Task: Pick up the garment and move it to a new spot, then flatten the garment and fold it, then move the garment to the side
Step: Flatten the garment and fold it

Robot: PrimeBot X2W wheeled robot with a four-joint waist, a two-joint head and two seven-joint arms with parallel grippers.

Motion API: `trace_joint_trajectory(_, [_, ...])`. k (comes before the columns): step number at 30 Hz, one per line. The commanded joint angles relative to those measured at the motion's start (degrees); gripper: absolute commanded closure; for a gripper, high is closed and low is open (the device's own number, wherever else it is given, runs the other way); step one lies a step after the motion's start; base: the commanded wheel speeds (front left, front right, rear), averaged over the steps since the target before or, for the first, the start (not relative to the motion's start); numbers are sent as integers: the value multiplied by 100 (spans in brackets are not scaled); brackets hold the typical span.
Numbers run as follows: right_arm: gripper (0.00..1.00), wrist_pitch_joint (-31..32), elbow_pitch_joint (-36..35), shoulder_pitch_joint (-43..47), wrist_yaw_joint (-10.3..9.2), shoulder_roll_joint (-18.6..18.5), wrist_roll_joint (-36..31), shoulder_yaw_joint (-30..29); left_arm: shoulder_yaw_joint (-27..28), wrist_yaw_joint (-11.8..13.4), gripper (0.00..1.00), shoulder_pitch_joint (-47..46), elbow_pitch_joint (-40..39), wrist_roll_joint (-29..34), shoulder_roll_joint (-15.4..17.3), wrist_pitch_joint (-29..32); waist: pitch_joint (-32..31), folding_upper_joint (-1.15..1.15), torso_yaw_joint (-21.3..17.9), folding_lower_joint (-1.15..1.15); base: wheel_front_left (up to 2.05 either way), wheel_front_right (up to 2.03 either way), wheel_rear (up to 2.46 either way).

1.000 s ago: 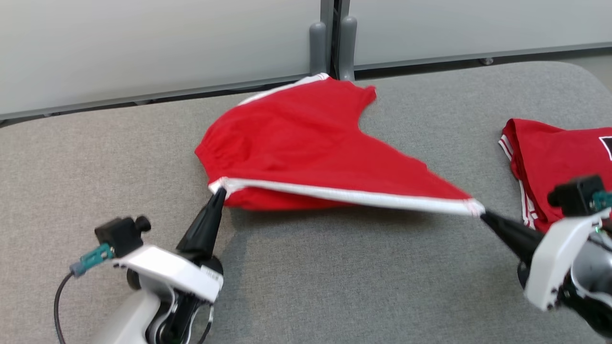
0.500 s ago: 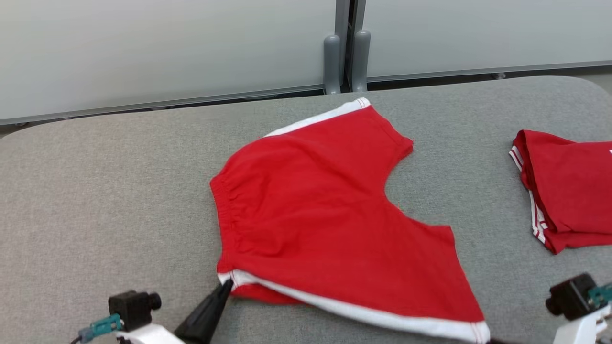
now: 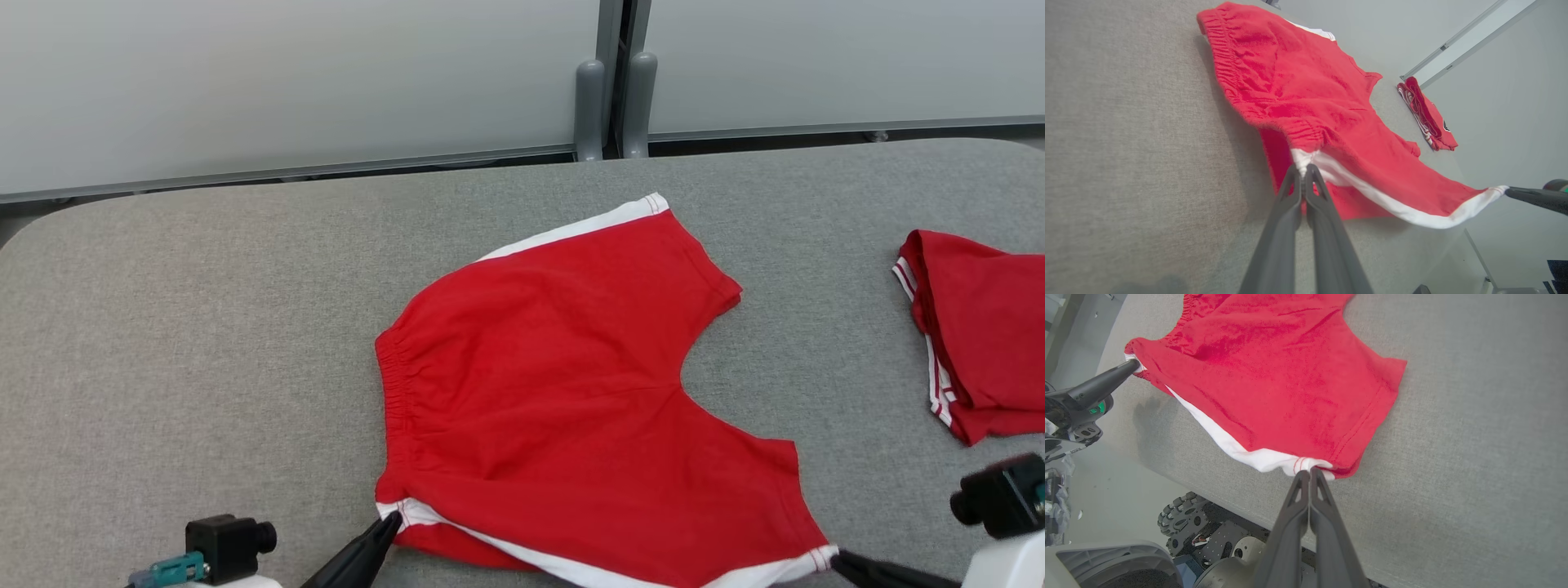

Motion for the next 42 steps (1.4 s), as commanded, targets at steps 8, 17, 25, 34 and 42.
trace_joint_trajectory(8, [100, -461, 645, -1870, 3, -591, -280, 669, 55, 32, 100, -822, -11, 138, -239, 194, 47, 0, 212, 0, 0, 0, 0])
trace_joint_trajectory(17, [100, -1577, 2260, -3834, 2, -687, -994, 1317, 138, -41, 100, -1583, 528, 134, -628, 281, 230, 0, 437, 0, 0, 0, 0])
trace_joint_trajectory(25, [100, -2287, 3601, -5000, 2, -652, -1272, 1745, 128, -189, 100, -2143, 981, 208, -973, 245, 533, 0, 683, 0, 0, 0, 0])
trace_joint_trajectory(34, [100, -2789, 4912, -6196, 2, -430, -1500, 2006, 160, -180, 100, -3177, 1912, 358, -1480, 295, 1090, 0, 877, 0, 0, 0, 0])
trace_joint_trajectory(42, [100, -3184, 5747, -6999, 2, -290, -1658, 2444, 129, -267, 100, -3753, 2583, 425, -1805, 249, 1440, 0, 963, 0, 0, 0, 0])
